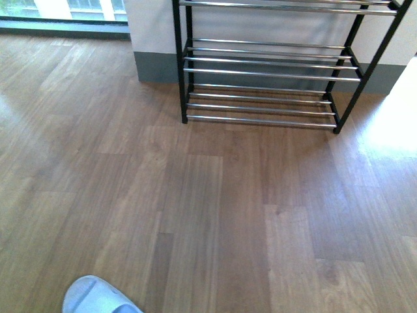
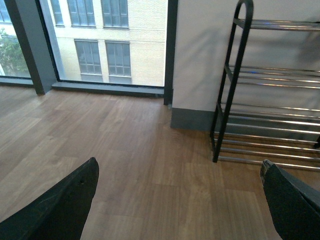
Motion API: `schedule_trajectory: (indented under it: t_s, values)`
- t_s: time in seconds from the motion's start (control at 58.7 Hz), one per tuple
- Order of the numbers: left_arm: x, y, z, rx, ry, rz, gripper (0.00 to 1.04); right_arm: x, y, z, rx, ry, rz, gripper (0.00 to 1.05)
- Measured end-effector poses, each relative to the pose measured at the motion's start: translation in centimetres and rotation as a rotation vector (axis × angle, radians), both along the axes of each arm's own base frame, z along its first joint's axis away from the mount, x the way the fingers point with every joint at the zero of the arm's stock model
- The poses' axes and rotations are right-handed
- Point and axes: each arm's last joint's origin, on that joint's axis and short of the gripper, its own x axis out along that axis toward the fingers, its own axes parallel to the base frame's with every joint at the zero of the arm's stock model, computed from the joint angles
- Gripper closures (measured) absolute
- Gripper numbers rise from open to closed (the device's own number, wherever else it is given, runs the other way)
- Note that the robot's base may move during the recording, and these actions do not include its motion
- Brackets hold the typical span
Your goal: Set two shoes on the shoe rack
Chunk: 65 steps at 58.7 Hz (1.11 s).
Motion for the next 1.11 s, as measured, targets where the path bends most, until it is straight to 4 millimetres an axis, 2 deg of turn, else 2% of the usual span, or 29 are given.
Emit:
schedule_trajectory:
  t_s: [0.562,0.596,0.63,0.681,0.749,0.937,1.022,1.056,1.107]
  values:
    - [0.0,0.0,0.0,0.000,0.000,-0.001,0.09,0.0,0.0,0.0,-0.002,0.002,-0.008,1.03]
    - [0.0,0.0,-0.1,-0.020,0.061,0.033,0.09,0.0,0.0,0.0,0.000,0.002,-0.005,1.03]
    - [0.1,0.0,-0.1,-0.041,0.244,0.091,0.09,0.0,0.0,0.0,0.000,0.002,-0.003,1.03]
    - [0.6,0.0,-0.5,-0.058,0.407,0.137,0.09,0.0,0.0,0.0,0.000,0.002,-0.003,1.03]
    - [2.0,-0.1,-2.0,-0.087,0.581,0.164,0.09,0.0,0.0,0.0,0.000,0.002,-0.003,1.03]
    - [5.9,-0.4,-6.0,-0.130,0.754,0.220,0.09,0.0,0.0,0.0,0.000,0.002,-0.003,1.03]
    - [8.2,-0.5,-9.0,-0.145,0.833,0.250,0.09,0.0,0.0,0.0,0.000,0.002,-0.004,1.03]
    - [8.5,-0.5,-9.7,-0.141,0.851,0.256,0.09,0.0,0.0,0.0,0.000,0.002,-0.004,1.03]
    - [9.4,-0.6,-12.0,-0.132,0.909,0.275,0.09,0.0,0.0,0.0,0.000,0.002,-0.004,1.03]
